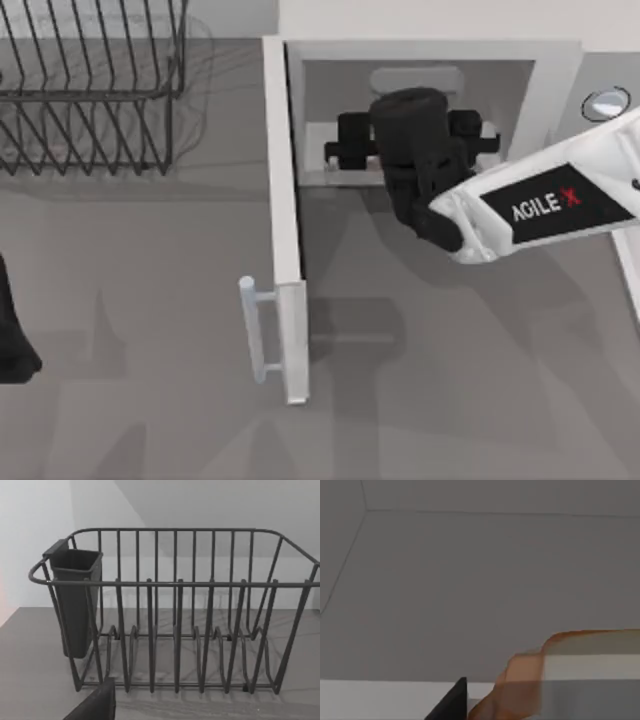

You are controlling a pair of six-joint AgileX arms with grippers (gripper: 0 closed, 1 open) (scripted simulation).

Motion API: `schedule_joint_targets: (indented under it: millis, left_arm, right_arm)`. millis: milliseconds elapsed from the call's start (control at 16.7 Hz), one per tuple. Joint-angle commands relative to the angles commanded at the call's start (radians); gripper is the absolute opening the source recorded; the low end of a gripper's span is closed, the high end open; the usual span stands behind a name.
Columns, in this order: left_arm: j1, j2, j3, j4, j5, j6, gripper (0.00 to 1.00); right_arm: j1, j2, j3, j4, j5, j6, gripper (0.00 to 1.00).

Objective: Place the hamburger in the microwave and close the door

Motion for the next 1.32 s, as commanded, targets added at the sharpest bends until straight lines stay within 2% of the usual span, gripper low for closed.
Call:
schedule_joint_targets:
  millis: [600, 840, 1320]
  left_arm:
    - [0.0, 0.0, 0.0, 0.0, 0.0, 0.0, 1.0]
    - [0.0, 0.0, 0.0, 0.0, 0.0, 0.0, 1.0]
    - [0.0, 0.0, 0.0, 0.0, 0.0, 0.0, 1.0]
  right_arm:
    - [-0.008, 0.03, 0.045, -0.009, -0.001, 0.012, 0.0]
    - [-0.03, 0.108, 0.218, -0.071, -0.02, 0.001, 0.0]
    - [-0.096, 0.347, 0.714, -0.254, -0.077, -0.032, 0.0]
